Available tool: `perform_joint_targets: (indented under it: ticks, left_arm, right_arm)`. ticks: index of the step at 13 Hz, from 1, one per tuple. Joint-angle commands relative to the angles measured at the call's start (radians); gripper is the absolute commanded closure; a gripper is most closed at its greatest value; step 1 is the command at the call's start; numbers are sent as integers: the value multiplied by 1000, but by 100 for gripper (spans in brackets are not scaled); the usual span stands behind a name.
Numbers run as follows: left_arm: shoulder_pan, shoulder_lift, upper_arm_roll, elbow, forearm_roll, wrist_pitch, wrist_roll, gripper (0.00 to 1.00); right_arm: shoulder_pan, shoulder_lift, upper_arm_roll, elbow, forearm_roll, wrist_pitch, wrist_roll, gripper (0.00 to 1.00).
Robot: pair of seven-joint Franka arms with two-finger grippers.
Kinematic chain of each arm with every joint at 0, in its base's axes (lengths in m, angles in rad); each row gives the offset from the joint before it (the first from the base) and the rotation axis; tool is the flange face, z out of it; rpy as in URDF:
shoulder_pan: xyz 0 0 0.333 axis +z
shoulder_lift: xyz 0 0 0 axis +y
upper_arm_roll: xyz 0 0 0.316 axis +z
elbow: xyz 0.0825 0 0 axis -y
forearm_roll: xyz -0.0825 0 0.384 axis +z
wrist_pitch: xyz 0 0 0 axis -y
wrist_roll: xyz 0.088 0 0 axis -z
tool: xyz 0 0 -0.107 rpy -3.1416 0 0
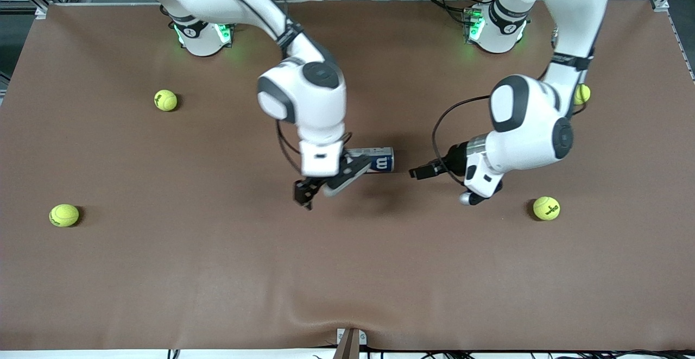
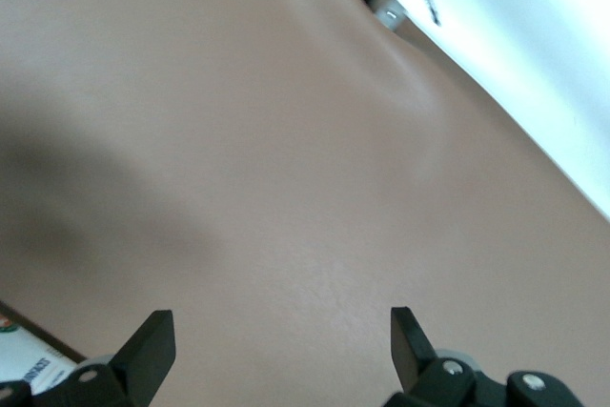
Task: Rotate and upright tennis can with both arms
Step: 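Grasp the can base with the left gripper while the right gripper releases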
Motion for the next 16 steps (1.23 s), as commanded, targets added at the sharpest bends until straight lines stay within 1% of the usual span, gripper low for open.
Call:
perform_joint_targets:
  ticks: [1,3,4,6,7,9,10,13,16]
  left_arm:
    - [-15,32,-1,-43,-145,49,132,0]
    - [-10,53,-1,-71,-268,54,256,0]
    - [5,63,-2,-84,-314,54,339,0]
    - [26,96,-2,-107,-449,46,503,0]
    - [26,118,-2,-112,-518,40,581,0]
    - [28,162,-2,-115,-639,0,710,0]
    - [32,182,-2,-117,-688,-21,758,0]
    - [58,242,-2,-117,-759,-99,868,0]
    - [118,291,-2,-114,-785,-239,960,0]
  right_arm:
    - [-96,-82,18,-51,80,-30,2,0]
    - [-156,-153,18,-99,139,-33,3,0]
    - [-185,-198,16,-129,152,-47,3,0]
    - [-251,-284,18,-151,176,-180,2,0]
    - [-287,-311,18,-149,227,-255,-1,0]
    - [-375,-349,19,-151,333,-360,-6,0]
    - [-398,-369,18,-151,356,-409,-14,0]
    - [-481,-455,15,-151,359,-548,-21,0]
    - [-552,-533,2,-152,359,-634,-55,0]
